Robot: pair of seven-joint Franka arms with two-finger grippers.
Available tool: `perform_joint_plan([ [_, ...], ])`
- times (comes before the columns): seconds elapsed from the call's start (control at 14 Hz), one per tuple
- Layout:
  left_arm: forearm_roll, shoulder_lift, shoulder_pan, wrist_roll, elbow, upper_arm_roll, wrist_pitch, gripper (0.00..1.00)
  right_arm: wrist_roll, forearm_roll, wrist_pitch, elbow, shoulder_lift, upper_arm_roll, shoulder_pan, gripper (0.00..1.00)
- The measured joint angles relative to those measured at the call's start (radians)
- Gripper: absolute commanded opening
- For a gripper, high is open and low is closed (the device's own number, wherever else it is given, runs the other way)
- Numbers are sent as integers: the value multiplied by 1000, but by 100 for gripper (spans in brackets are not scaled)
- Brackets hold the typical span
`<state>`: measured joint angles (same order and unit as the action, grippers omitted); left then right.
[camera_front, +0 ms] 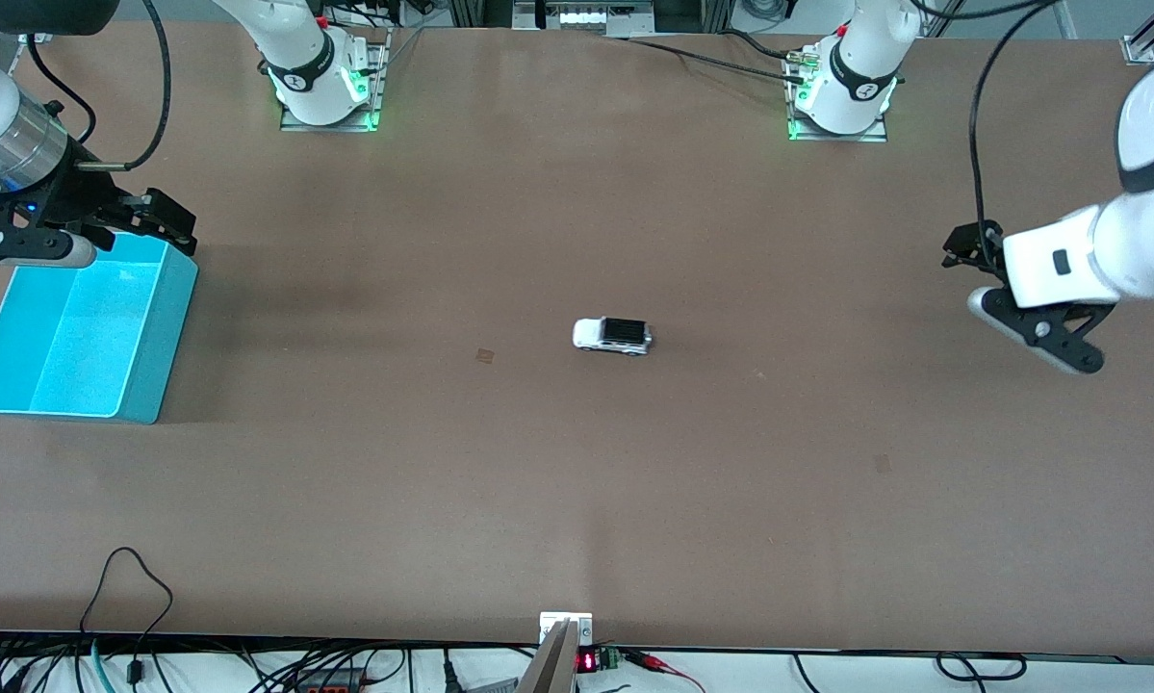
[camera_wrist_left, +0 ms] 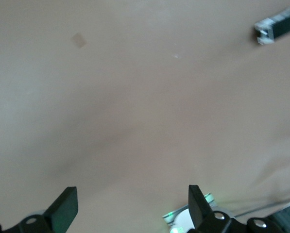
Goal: Wind and store white jeep toy
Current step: 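Open the left gripper to release the jeep and raise it away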
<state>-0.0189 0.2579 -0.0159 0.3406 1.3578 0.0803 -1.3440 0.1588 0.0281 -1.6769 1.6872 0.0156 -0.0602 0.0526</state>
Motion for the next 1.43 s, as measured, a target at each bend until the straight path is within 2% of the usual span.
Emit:
perform_joint_plan([
  [0.36, 0, -129, 3, -290, 127, -8, -54, 100, 0, 0, 0, 1, 0, 0, 0, 100],
  [0.57, 0, -206, 0, -325, 212, -18, -149, 100, 0, 0, -1, 1, 0, 0, 0, 100],
  [0.71, 0, -243, -26, -333, 246, -54, -178, 100, 0, 0, -1, 1, 0, 0, 0, 100],
  [0.93, 0, -258, -34, -333, 259, -93, -187, 100, 0, 0, -1, 1, -1, 0, 0, 100],
  [1.43, 0, -263, -53, -333, 261, -91, -189, 100, -3, 0, 0, 2, -16, 0, 0, 100],
])
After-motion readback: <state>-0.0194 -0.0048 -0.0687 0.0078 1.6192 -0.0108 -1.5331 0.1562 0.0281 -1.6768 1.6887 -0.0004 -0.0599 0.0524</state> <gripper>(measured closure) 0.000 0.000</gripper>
